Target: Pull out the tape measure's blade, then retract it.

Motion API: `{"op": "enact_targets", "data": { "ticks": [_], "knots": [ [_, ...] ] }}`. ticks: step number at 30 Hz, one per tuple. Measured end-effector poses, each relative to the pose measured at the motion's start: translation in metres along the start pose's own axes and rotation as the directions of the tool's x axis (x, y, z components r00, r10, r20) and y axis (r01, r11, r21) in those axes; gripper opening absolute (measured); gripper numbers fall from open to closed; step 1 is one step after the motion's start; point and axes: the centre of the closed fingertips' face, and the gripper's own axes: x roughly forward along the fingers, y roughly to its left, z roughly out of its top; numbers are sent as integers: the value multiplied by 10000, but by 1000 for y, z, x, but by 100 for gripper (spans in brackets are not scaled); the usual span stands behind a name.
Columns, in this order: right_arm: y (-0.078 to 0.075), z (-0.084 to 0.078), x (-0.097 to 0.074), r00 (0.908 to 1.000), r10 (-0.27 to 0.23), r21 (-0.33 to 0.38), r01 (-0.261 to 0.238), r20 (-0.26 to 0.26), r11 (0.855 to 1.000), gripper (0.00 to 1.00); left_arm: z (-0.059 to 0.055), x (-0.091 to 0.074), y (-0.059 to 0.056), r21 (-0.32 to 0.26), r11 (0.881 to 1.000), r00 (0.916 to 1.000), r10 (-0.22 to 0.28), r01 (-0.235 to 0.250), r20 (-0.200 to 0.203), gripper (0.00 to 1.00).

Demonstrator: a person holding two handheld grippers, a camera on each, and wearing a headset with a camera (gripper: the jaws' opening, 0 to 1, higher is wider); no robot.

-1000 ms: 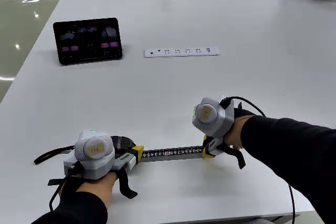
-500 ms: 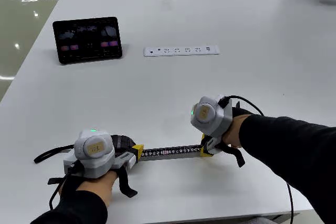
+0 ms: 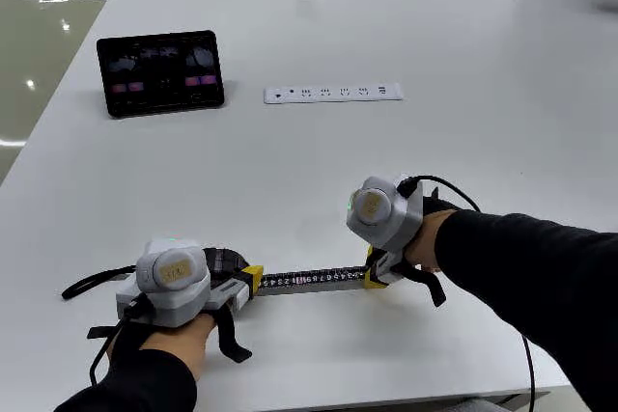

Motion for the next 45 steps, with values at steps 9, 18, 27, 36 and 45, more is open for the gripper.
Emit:
{"op": "enact_targets", "data": {
  "ticks": [9,18,27,36,45],
  "knots": [
    [0,2,1,10000,-15,-8,15,-54,10000,11,0,0,0,-7,10000,10000,-13,13,-22,63],
    [-1,4,1,9996,100,249,-106,253,9996,11,0,1,0,-1,10000,10000,-15,15,-28,63],
    [1,6,3,9998,3,41,-4,191,10000,11,0,2,-1,-1,10000,10000,-24,24,-46,63],
    [2,8,3,9998,-12,28,12,197,10000,11,0,2,-1,-10,10000,10000,-26,26,-41,63],
    [2,9,4,9999,-15,-15,15,146,10000,11,0,2,-2,-27,10000,10000,-35,35,-45,63]
  ]
}}
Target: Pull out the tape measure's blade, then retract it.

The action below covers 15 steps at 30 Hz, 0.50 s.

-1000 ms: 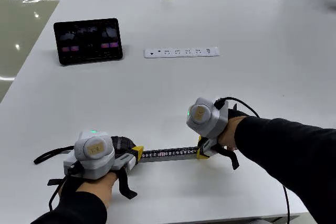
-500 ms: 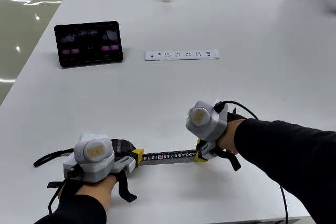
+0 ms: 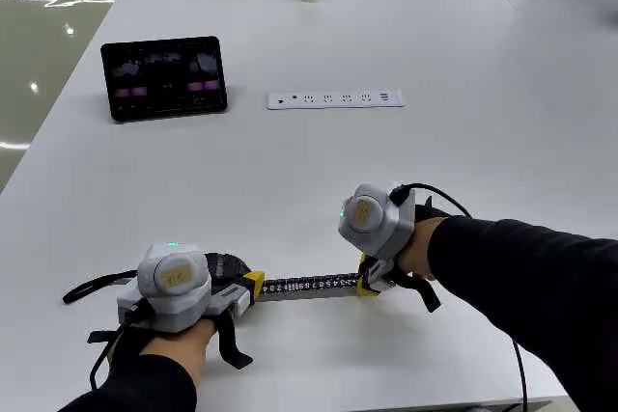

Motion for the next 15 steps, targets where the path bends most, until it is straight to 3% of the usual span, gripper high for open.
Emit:
{"op": "enact_targets", "data": {
  "ticks": [15],
  "knots": [
    [1,3,1,10000,-26,10,26,20,10000,11,0,0,0,-10,10000,10000,-4,4,6,63]
  ]
}}
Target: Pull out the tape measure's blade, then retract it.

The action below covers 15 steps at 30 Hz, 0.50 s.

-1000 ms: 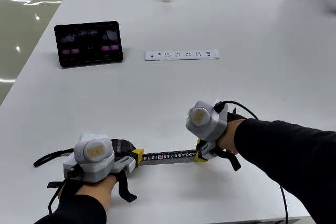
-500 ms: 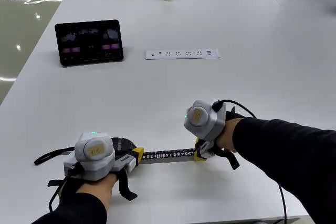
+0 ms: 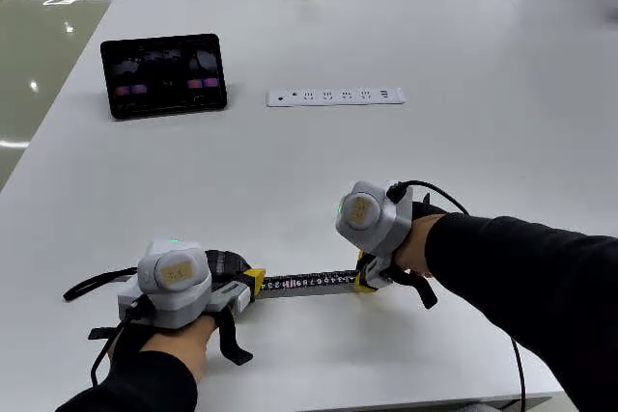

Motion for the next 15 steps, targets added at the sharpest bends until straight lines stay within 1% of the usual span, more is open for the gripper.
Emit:
{"op": "enact_targets", "data": {
  "ticks": [15],
  "knots": [
    [1,3,1,10000,-12,-7,12,-10,10000,11,0,0,0,-4,10000,10000,-3,3,4,63]
  ]
}}
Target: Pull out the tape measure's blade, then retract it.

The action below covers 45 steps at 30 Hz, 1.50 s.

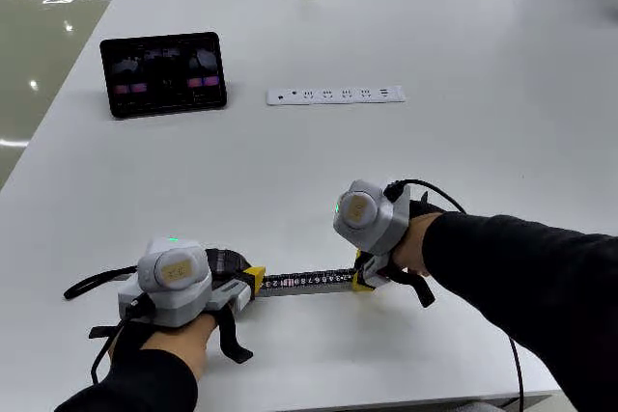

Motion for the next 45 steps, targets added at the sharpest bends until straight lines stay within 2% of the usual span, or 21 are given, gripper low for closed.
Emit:
{"op": "enact_targets", "data": {
  "ticks": [45],
  "knots": [
    [2,11,4,10000,-42,-71,42,-14,10000,11,1,1,1,32,10000,10000,-6,6,18,63]
  ]
}}
